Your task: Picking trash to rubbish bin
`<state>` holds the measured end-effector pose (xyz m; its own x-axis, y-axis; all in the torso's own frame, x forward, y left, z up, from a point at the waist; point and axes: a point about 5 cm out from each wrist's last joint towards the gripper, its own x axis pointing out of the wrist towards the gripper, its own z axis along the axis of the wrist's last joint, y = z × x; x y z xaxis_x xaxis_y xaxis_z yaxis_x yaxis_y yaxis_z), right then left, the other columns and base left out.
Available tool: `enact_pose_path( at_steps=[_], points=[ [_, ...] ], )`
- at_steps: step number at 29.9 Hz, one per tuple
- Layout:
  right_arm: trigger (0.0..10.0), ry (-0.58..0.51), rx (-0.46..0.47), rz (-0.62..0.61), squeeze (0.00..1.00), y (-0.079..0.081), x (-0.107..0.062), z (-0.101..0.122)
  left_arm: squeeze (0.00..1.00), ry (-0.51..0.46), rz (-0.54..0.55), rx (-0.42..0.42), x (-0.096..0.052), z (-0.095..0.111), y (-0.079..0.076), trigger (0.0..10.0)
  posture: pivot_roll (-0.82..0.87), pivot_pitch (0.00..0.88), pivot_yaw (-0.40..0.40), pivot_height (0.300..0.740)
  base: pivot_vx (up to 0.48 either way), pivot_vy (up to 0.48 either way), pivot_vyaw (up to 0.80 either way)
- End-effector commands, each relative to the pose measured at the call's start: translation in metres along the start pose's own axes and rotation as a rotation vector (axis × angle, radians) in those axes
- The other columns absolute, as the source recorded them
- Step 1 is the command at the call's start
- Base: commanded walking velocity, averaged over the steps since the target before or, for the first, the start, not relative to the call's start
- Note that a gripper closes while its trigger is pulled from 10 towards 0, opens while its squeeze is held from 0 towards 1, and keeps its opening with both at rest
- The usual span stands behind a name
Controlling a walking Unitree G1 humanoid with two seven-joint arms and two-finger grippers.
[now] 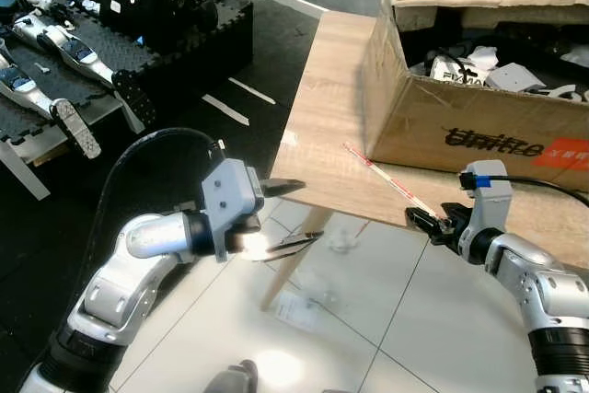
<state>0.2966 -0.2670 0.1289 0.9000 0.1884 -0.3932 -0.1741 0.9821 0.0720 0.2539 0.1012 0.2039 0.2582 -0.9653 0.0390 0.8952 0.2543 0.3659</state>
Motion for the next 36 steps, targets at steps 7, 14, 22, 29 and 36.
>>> enact_pose_path(
  at_steps=[7, 14, 22, 29, 36],
  points=[
    [10.0, 0.102, 0.025, -0.007, 0.00, -0.008, -0.004, -0.010, 0.00, -0.007, -0.005, -0.006, 0.002, -0.002, -0.002, 10.0, 0.01, 0.156, -0.022, 0.740, 0.000, 0.000, 0.00],
    [0.0, 0.144, 0.063, -0.022, 0.00, -0.013, -0.002, -0.018, 0.00, -0.006, 0.000, -0.002, 0.002, -0.001, -0.001, 10.0, 0.01, 0.158, -0.024, 0.740, 0.000, 0.000, 0.00],
    [0.0, 0.177, 0.102, 0.024, 0.00, -0.005, 0.001, -0.026, 0.00, -0.003, 0.001, -0.001, 0.001, -0.001, -0.001, 10.0, 0.01, 0.160, -0.022, 0.740, 0.000, 0.000, 0.00],
    [0.0, 0.107, 0.135, 0.129, 0.00, 0.009, 0.003, -0.017, 0.00, -0.002, 0.003, 0.003, 0.001, -0.001, 0.000, 10.0, 0.01, 0.159, -0.021, 0.740, 0.000, 0.000, 0.00],
    [0.0, -0.043, 0.123, 0.238, 0.00, 0.022, 0.005, 0.002, 0.00, 0.000, 0.005, 0.008, 0.002, -0.002, 0.001, 10.0, 0.01, 0.152, -0.024, 0.740, 0.000, 0.000, 0.00]
  ],
)
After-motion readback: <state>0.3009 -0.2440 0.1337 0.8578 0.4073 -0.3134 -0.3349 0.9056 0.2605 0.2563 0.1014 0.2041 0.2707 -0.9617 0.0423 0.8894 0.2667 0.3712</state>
